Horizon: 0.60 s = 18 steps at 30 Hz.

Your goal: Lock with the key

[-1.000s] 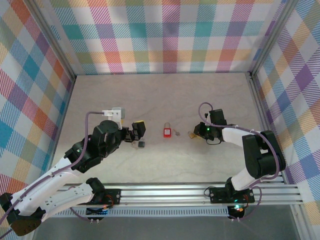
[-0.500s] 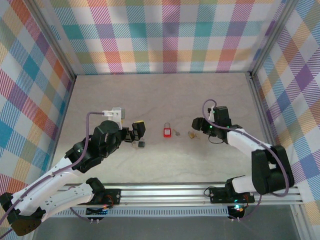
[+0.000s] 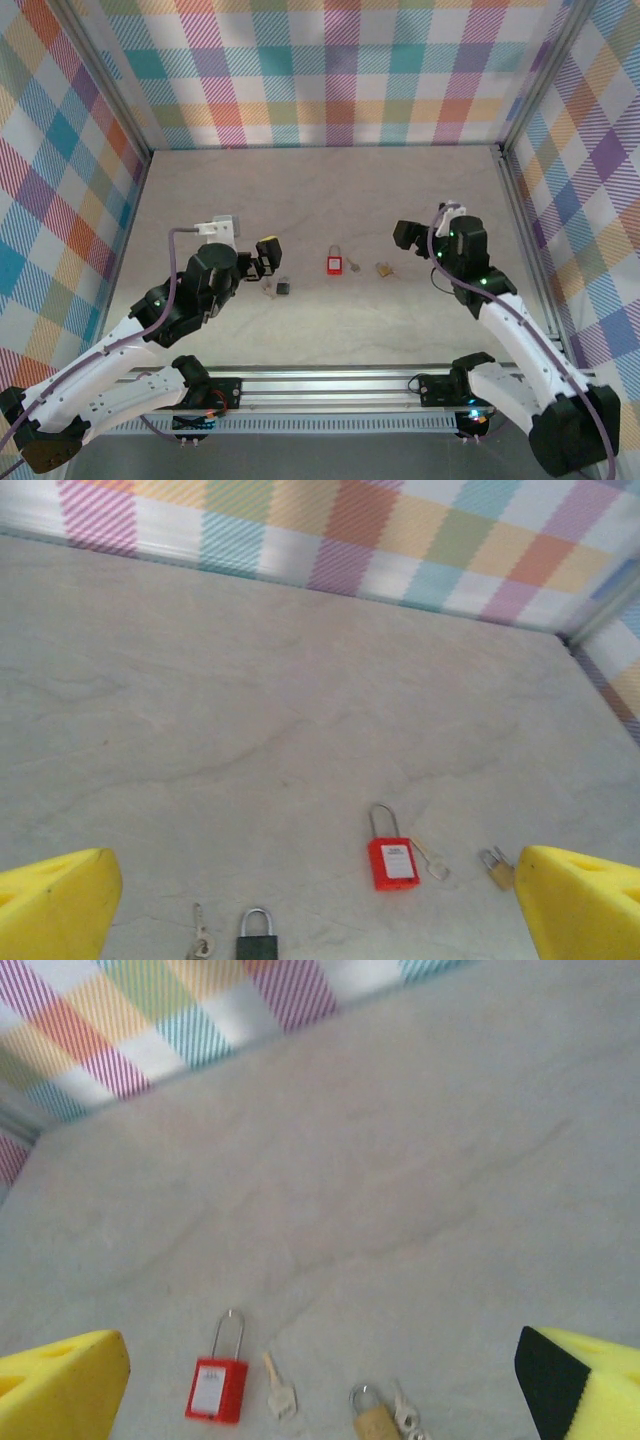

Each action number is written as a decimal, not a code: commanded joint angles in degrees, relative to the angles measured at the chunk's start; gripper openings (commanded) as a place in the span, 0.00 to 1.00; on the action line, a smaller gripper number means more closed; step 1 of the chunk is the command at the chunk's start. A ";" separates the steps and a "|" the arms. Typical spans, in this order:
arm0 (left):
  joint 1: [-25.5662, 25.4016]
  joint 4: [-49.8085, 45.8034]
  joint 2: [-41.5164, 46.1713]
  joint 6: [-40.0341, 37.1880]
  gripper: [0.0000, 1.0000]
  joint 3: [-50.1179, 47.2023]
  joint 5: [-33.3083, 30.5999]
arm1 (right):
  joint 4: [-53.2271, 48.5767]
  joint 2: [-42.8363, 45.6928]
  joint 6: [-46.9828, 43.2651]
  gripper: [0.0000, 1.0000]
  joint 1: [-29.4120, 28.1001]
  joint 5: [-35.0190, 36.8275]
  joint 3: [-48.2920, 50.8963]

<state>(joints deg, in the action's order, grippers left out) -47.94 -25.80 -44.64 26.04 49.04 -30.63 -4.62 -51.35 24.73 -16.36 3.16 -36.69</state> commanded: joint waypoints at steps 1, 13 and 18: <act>-0.75 -0.06 0.68 0.21 1.00 -1.86 -6.48 | 6.18 3.45 -1.98 0.99 -0.14 11.02 4.38; -0.75 19.50 3.24 -16.26 1.00 -15.00 -16.07 | 22.05 -1.77 -17.00 0.99 -0.13 27.93 13.98; 0.24 29.97 1.49 -23.06 1.00 -20.89 -24.28 | 38.98 -12.36 -23.47 0.99 -0.07 28.03 18.43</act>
<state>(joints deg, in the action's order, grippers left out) -47.92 -5.32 -42.65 9.34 29.91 -47.44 20.84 -59.90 7.27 -16.36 28.73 -19.79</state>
